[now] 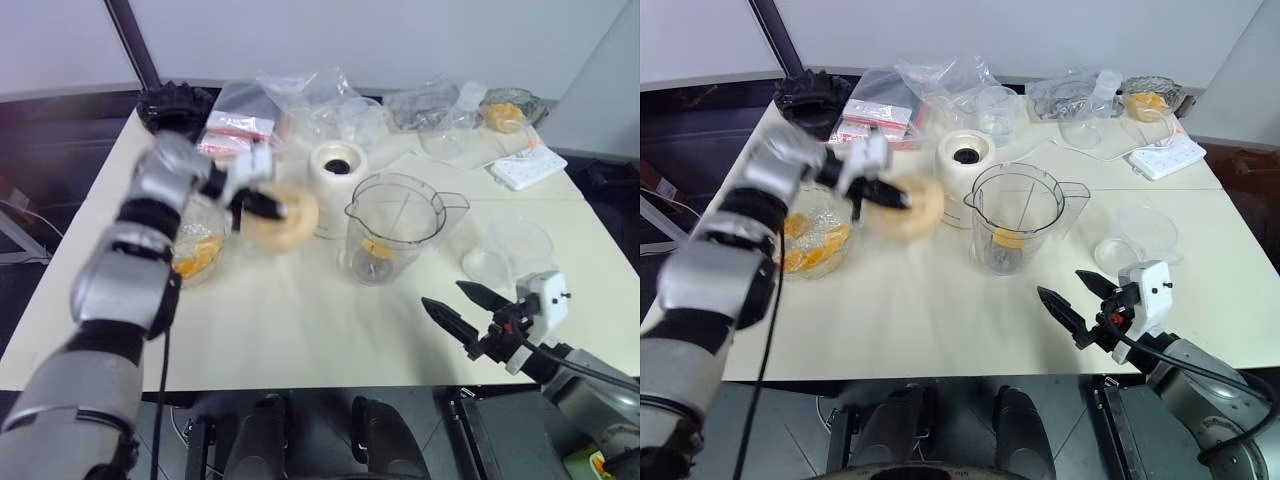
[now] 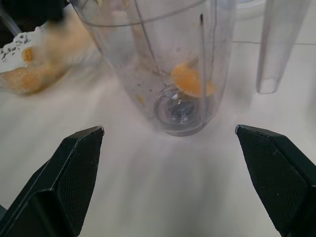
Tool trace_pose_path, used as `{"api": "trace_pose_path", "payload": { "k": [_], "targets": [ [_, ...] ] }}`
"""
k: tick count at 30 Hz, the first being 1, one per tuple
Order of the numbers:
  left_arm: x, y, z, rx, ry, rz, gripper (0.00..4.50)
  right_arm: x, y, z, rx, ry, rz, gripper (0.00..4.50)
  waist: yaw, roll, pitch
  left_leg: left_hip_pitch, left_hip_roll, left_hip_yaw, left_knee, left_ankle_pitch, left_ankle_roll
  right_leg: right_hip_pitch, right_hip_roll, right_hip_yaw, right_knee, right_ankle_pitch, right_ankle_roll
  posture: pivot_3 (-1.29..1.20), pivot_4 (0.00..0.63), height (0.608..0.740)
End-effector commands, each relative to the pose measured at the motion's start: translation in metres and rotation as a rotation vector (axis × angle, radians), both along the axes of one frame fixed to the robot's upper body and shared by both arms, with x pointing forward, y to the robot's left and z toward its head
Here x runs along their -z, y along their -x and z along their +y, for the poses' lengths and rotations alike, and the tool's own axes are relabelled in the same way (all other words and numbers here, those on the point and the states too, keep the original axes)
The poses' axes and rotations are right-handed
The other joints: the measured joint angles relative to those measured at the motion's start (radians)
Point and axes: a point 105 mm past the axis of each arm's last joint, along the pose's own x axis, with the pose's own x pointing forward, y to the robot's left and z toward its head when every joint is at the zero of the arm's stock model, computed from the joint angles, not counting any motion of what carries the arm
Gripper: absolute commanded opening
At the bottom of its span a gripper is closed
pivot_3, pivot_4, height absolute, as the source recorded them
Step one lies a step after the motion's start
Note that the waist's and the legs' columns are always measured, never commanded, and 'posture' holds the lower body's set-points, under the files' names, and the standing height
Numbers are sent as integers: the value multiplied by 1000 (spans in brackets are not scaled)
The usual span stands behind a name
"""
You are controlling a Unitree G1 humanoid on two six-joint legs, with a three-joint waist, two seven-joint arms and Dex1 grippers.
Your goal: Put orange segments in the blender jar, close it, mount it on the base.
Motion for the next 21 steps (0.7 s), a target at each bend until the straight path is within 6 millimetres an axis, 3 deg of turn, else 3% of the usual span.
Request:
{"api": "trace_pose_path", "payload": {
  "k": [1,5,8,15,21],
  "targets": [
    [-46,9,-6,61,52,-101,249,-6,-5,-7,34,12,-45,4500,-2,2,-1,0,0,0,1,-1,2,1,0,0,0,0,0,0,150,740],
    [-88,21,-23,129,52,-191,249,-10,-12,-12,53,22,-80,4500,-4,3,-1,5,-1,2,5,-5,7,6,-1,1,-1,-1,1,0,150,740],
    [-99,33,-54,227,34,-169,249,-9,-20,-14,73,32,-104,4500,-2,1,0,4,0,1,7,-5,7,5,0,1,0,0,0,0,150,740],
    [-77,37,-115,288,4,-64,249,-13,-27,-10,169,17,-171,4500,-3,1,1,3,0,3,7,-5,8,5,-1,1,-1,-1,1,0,150,740],
    [-50,34,-142,263,-40,-24,249,-21,-18,-4,174,64,-206,4500,-4,2,1,2,0,3,7,-5,8,3,2,2,2,-1,2,0,150,740]
  ]
}}
